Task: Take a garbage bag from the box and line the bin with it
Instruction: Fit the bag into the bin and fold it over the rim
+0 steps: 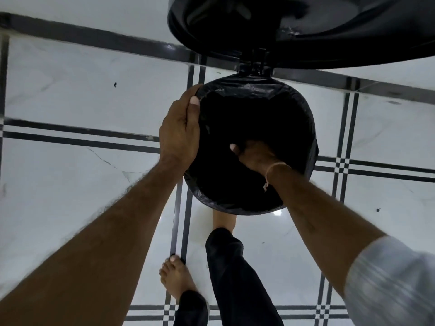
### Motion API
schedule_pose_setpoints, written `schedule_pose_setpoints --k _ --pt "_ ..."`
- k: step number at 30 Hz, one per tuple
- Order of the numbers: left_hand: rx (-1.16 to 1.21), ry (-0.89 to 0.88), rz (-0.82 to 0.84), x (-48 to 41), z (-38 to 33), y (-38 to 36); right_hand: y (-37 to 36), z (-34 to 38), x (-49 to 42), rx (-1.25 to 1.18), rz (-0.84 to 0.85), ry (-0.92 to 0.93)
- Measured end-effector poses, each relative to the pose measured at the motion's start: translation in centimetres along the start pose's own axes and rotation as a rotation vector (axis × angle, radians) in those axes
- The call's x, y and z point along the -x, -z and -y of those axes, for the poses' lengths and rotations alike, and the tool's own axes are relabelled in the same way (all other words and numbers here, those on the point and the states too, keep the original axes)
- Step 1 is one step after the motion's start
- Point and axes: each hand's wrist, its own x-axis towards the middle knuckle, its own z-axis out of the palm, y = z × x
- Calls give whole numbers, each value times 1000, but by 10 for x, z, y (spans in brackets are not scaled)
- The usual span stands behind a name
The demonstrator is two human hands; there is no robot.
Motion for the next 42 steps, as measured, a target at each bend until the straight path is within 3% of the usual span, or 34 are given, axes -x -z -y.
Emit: schedule_pose_setpoints --k 2,3,7,9,11,15,16,18,22,25,32,34,37,42 --pt "-22 -2 -4 1 -3 0 -10 5 18 34 -239 86" --pt "-29 -2 -4 2 -4 0 -16 9 28 7 -266 145" --pt "-33 1 0 3 -4 1 -41 14 38 136 160 111" --pt "-44 -1 7 5 -6 3 -39 10 37 178 245 60" --pt "-66 -16 26 5 -8 3 -29 7 45 64 60 107" --pt "-144 -1 34 4 -13 5 -3 -3 79 -60 -723 255" --pt "-178 14 15 4 -17 5 6 -7 85 -29 -852 221" --pt "-277 -19 -21 4 -29 3 25 -14 91 -36 -955 108" --pt "-359 -125 65 -12 -47 -6 58 -14 72 -396 -814 106" --pt "-377 -30 60 -34 -48 -12 83 -21 55 -648 -715 83" --pt "-61 107 125 -59 -31 -11 110 -45 38 -1048 -397 134" --pt "55 132 83 -55 -31 -4 108 -48 43 -1015 -432 83" --pt "269 194 63 -37 -25 9 86 -57 57 -691 -619 -84" --pt "98 213 32 -1 -14 10 55 -48 63 -702 -764 -329"
